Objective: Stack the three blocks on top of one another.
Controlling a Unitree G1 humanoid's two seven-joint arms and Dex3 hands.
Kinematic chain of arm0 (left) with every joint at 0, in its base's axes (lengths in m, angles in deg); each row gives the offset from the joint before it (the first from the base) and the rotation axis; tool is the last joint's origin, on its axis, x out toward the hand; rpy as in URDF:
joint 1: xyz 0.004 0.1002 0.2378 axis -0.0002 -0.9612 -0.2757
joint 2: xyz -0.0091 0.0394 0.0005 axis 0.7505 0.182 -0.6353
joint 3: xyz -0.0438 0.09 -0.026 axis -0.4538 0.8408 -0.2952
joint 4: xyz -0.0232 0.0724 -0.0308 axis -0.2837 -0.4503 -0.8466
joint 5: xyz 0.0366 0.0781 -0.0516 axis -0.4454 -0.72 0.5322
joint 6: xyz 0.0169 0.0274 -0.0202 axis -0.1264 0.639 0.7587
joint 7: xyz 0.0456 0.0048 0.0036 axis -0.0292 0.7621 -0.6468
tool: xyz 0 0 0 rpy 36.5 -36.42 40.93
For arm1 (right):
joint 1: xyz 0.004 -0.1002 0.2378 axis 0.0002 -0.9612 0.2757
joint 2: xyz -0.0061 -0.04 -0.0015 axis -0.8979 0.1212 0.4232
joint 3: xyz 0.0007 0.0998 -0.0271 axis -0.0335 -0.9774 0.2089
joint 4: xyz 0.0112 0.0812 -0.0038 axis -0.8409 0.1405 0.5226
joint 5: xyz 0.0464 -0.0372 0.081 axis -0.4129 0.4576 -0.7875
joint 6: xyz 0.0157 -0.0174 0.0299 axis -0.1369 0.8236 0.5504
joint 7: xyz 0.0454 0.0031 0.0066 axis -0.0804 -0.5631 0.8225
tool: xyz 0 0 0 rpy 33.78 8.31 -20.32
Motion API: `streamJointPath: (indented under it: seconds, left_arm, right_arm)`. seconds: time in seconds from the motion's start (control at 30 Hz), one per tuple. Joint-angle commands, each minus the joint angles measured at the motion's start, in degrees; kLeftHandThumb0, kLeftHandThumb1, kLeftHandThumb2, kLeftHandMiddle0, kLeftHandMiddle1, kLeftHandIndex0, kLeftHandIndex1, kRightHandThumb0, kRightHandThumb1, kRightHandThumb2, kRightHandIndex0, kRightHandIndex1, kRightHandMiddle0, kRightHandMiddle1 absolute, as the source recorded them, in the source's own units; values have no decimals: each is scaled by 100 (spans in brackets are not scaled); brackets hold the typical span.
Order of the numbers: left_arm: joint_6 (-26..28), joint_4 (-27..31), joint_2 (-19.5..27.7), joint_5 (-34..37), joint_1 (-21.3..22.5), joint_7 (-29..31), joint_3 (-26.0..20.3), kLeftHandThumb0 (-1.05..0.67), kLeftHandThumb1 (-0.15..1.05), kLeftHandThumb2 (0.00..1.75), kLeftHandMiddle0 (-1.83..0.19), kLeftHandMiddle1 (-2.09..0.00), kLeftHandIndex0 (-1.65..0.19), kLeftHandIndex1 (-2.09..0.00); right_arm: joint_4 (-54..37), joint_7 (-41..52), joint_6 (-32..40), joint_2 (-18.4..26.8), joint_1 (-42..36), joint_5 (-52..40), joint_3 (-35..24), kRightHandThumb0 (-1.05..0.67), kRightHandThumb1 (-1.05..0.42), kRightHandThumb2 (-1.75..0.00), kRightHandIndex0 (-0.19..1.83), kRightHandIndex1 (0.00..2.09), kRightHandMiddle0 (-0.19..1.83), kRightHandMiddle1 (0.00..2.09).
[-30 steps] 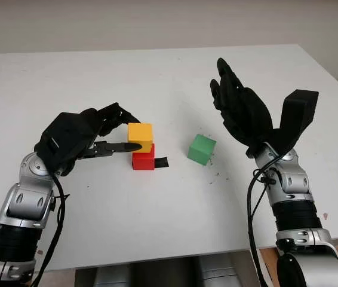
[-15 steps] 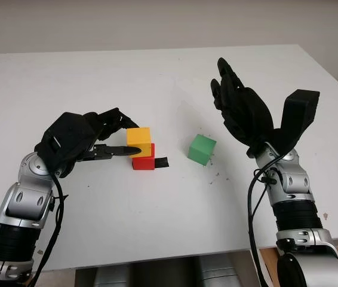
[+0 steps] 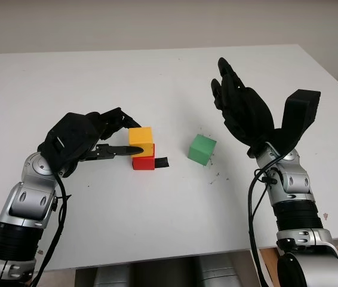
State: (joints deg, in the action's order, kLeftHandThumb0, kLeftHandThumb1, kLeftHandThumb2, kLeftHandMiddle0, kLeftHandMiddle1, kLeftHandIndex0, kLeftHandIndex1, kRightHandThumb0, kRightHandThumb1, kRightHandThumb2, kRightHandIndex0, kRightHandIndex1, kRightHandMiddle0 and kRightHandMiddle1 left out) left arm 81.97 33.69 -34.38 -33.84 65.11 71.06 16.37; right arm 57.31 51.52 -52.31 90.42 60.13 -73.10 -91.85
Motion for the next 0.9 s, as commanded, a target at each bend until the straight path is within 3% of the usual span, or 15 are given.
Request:
streamJointPath:
  seconds: [0.0,0.4,0.6,0.63,0.7,0.77,0.83,0.87]
  left_arm:
    - [-21,-35,-19,13,111,0,40,-42,105,8,-13,-5,-33,-157]
    - [-52,-44,16,43,158,90,70,-44,105,8,-13,-5,-35,-158]
    - [434,158,-46,-84,158,-105,76,-46,101,5,-14,-5,-36,-157]
    - [538,197,-43,-91,166,-113,85,-53,98,5,-8,-4,-20,-141]
    - [681,254,52,-196,201,-67,186,-61,97,5,-2,-4,-11,-116]
    - [763,283,157,-284,239,40,280,-72,97,5,9,-5,-12,-52]
    - [747,289,192,-318,243,73,308,-75,97,5,12,-5,-15,-20]
    - [753,292,181,-316,242,65,302,-75,97,5,12,-6,-15,-15]
  right_arm:
    - [-103,1,-4,57,20,-6,-1,-74,-105,-67,-19,0,-19,0]
    - [-99,-14,-12,43,14,23,-11,-75,-105,-66,-19,0,-19,0]
    - [-92,11,-1,37,22,-4,-16,-75,-105,-66,-19,0,-19,0]
    - [-91,14,4,36,23,-11,-18,-75,-105,-66,-19,0,-19,0]
    - [-90,21,16,41,28,-14,-14,-75,-105,-66,-19,0,-19,0]
    - [-59,44,-5,50,40,-11,-10,-75,-105,-66,-19,0,-19,0]
    - [-59,41,-5,52,41,-1,-8,-75,-105,-66,-19,0,-19,0]
    - [-66,37,3,53,40,0,-11,-74,-105,-66,-19,0,-19,0]
